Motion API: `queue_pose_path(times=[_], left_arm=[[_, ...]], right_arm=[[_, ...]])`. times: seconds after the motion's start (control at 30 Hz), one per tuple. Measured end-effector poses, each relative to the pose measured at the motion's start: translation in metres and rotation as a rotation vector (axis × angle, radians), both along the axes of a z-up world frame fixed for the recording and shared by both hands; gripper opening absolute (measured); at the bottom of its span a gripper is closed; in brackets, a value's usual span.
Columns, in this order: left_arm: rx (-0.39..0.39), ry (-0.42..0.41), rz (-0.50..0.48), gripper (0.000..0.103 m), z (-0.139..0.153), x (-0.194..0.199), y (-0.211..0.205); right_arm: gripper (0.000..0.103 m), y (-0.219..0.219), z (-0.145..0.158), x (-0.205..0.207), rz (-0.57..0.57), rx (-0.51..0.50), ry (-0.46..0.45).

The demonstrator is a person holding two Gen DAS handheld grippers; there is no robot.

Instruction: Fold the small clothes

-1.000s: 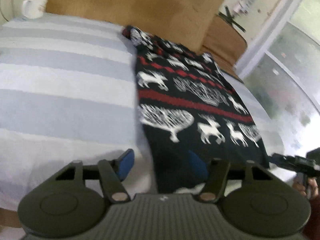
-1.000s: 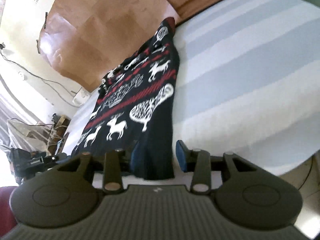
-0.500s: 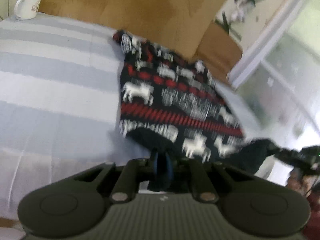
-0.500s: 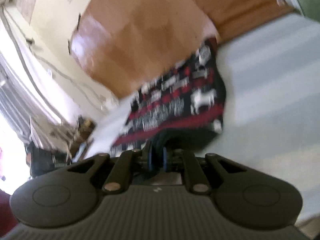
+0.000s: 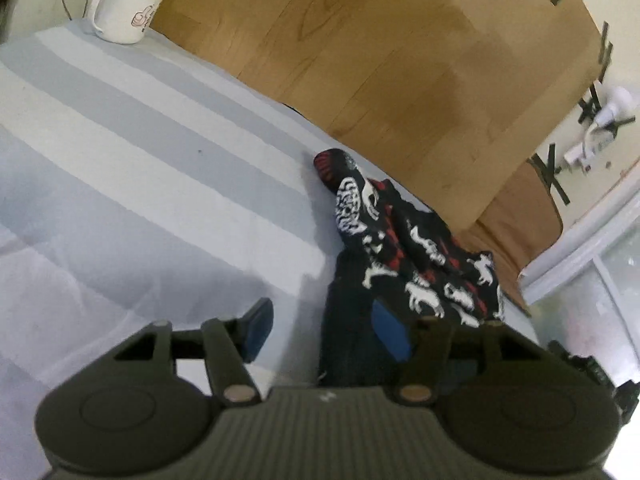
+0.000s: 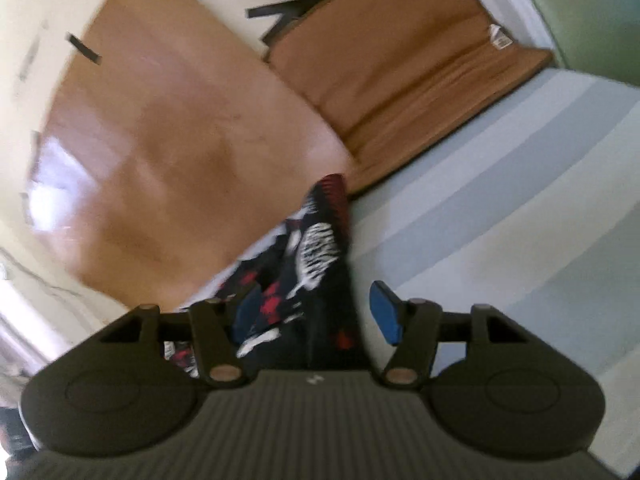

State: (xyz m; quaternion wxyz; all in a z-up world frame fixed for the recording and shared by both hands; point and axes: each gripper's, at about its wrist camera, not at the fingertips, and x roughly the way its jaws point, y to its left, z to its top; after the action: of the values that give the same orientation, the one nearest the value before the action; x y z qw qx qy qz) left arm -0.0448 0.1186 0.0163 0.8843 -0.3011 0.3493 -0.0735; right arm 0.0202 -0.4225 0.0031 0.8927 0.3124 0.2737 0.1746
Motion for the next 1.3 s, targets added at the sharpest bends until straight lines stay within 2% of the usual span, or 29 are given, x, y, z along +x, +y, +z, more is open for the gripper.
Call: queue_pose_path(times=[0.17,0.23,0.3,0.37,0.4,0.47,0.53,0.7,0.77,0.87,0.93,0.97,1.03,1.1,1.13,1.17,1.2,1.3], left_arm=[[0.027,0.007,-0.071,0.061,-0.001,0.020,-0.015],[0.075,-0.011,-0.114,0.061,0.000,0.029,-0.030],[0.137,-0.015,-0.167,0.055,-0.001,0.039,-0.043],[0.186,0.004,-0.218,0.025,-0.006,0.050,-0.056],[0.217,0.005,-0.218,0.020,-0.008,0.051,-0.059],[0.262,-0.007,-0.214,0.015,-0.008,0.052,-0.062],[0.244,-0.033,-0.204,0.011,-0.004,0.048,-0.059],[0.270,-0.190,-0.156,0.011,0.022,0.030,-0.061],[0.311,-0.229,-0.146,0.011,0.028,0.031,-0.067],[0.360,-0.238,-0.146,0.011,0.030,0.043,-0.076],[0.396,-0.208,-0.144,0.011,0.022,0.061,-0.082],[0.420,-0.181,-0.144,0.012,0.016,0.068,-0.085],[0.482,-0.096,-0.130,0.022,-0.005,0.086,-0.092],[0.531,-0.130,-0.081,0.053,-0.013,0.084,-0.093],[0.554,-0.121,-0.061,0.060,-0.012,0.084,-0.093],[0.546,-0.124,-0.053,0.074,-0.011,0.083,-0.090],[0.525,-0.125,-0.048,0.081,-0.011,0.082,-0.086],[0.474,-0.120,-0.017,0.082,-0.012,0.077,-0.075]], right_arm=[[0.063,0.009,-0.009,-0.010,0.041,-0.107,0.013],[0.063,0.021,-0.010,-0.005,0.053,-0.160,0.015],[0.062,0.032,-0.008,0.004,0.064,-0.224,0.008],[0.046,0.042,-0.008,0.012,0.078,-0.292,0.002],[0.019,0.047,-0.011,0.017,0.080,-0.329,0.007],[0.018,0.051,-0.016,0.018,0.052,-0.375,0.008],[0.016,0.046,-0.016,0.012,0.019,-0.355,-0.021],[0.015,0.048,-0.009,-0.012,-0.082,-0.336,-0.130],[0.015,0.054,-0.010,-0.017,-0.118,-0.355,-0.157],[0.015,0.058,-0.012,-0.014,-0.161,-0.348,-0.152],[0.016,0.056,-0.015,-0.004,-0.167,-0.355,-0.094],[0.017,0.054,-0.019,0.004,-0.157,-0.346,-0.041],[0.023,0.044,-0.024,0.009,-0.157,-0.286,0.004],[0.031,0.039,-0.025,0.008,-0.160,-0.261,0.003],[0.038,0.038,-0.025,0.006,-0.158,-0.249,0.008],[0.041,0.036,-0.025,0.005,-0.160,-0.240,0.001],[0.046,0.036,-0.024,0.003,-0.158,-0.233,-0.009],[0.047,0.035,-0.020,-0.004,-0.152,-0.216,-0.058]])
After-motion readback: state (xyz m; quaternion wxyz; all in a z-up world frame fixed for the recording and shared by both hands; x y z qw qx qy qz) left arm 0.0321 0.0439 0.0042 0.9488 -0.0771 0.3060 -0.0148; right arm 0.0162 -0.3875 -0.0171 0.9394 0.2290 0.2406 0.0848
